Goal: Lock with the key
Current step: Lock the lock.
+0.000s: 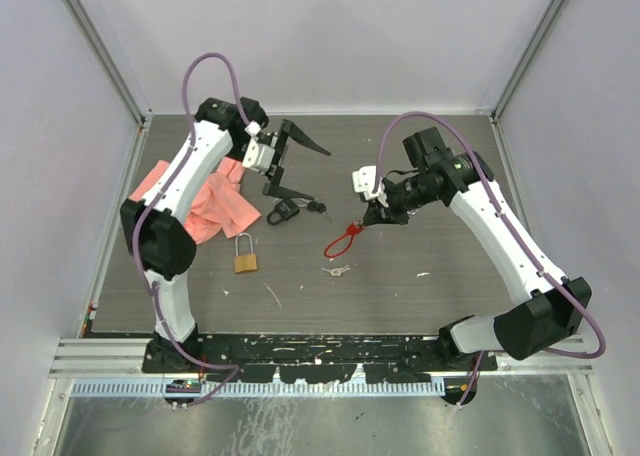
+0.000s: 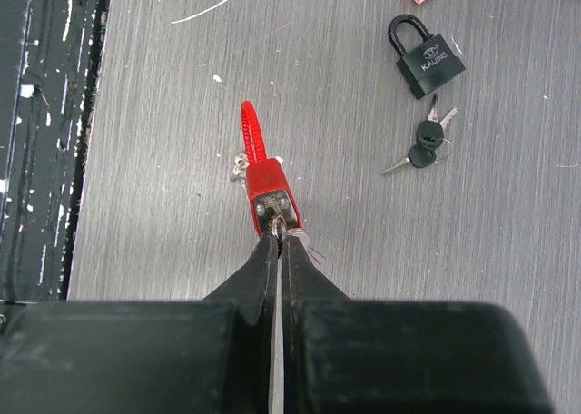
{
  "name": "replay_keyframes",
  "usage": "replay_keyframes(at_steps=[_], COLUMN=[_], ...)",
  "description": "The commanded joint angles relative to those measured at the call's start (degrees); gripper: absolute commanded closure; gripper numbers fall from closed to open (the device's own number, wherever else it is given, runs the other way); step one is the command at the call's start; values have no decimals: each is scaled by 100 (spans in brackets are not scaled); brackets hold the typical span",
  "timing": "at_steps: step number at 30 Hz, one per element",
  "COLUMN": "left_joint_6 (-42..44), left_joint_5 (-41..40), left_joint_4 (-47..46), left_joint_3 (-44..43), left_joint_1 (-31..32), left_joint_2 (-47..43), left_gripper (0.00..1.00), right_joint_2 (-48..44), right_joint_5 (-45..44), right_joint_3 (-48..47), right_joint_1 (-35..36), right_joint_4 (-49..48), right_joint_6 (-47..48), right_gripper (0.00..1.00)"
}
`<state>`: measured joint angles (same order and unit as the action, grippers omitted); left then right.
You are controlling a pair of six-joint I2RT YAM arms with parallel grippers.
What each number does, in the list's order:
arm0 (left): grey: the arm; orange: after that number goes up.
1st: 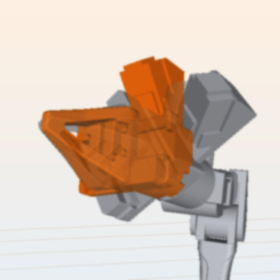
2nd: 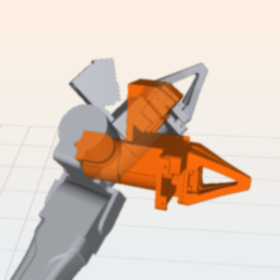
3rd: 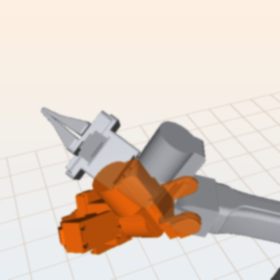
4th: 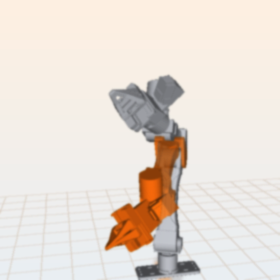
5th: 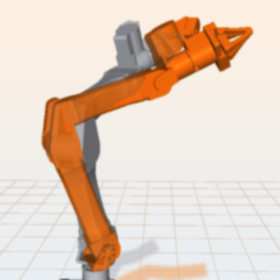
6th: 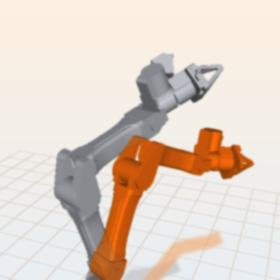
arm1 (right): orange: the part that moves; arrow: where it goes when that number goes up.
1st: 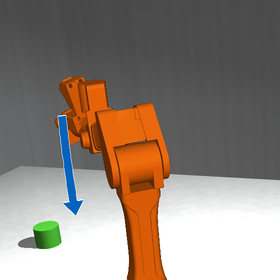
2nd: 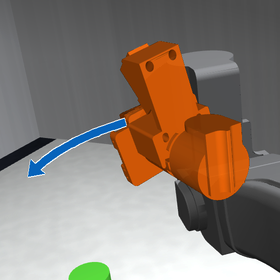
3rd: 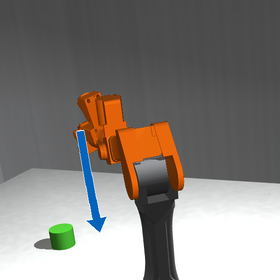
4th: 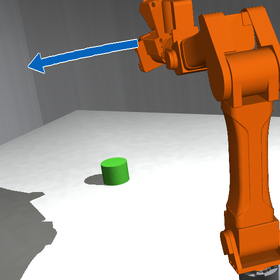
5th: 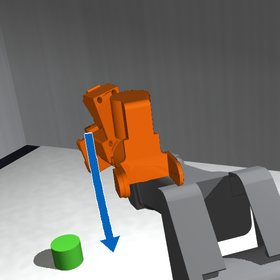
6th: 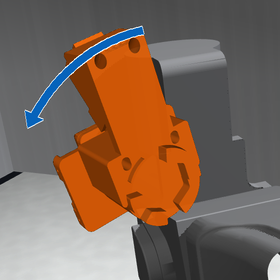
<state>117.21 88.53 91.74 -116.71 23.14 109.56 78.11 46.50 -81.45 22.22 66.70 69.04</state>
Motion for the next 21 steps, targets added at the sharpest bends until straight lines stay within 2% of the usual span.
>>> replay_keyframes(at_steps=[1,5,10,11,13,14,15,16,17,18,19,21], left_joint_6=[3718,3808,3654,3445,2351,1409,49,-1919,-4405,-6318,-7696,-8979], left_joint_5=[920,920,920,926,929,929,922,914,913,895,885,786], left_joint_4=[997,858,792,792,792,710,362,-661,-2070,-3937,-4692,-4965], left_joint_3=[128,667,530,496,202,-34,-280,-444,-433,-309,-197,-73], left_joint_1=[-46,-184,-39,-15,15,22,26,37,82,152,212,311], left_joint_2=[575,331,-964,-1242,-1678,-1814,-1907,-1988,-2058,-2118,-2153,-2144], left_gripper=[2,2,2,2,2,2,2,2,2,2,2,2], right_joint_2=[-129,-115,-18,-23,-59,-81,-102,-130,-151,-169,-180,-239], right_joint_5=[113,110,333,360,396,409,432,442,443,447,435,434], right_joint_3=[-310,-321,-546,-575,-595,-587,-553,-525,-485,-455,-444,-406], right_joint_1=[-24,-27,-33,-31,-34,-33,-37,-34,-33,-33,-38,-34], right_joint_4=[-284,-348,-341,-341,-335,-340,-359,-390,-434,-476,-515,-582], right_joint_6=[-282,-312,-449,-483,-528,-541,-559,-599,-634,-698,-743,-845], right_gripper=[99,99,99,99,99,99,99,99,99,99,99,99])
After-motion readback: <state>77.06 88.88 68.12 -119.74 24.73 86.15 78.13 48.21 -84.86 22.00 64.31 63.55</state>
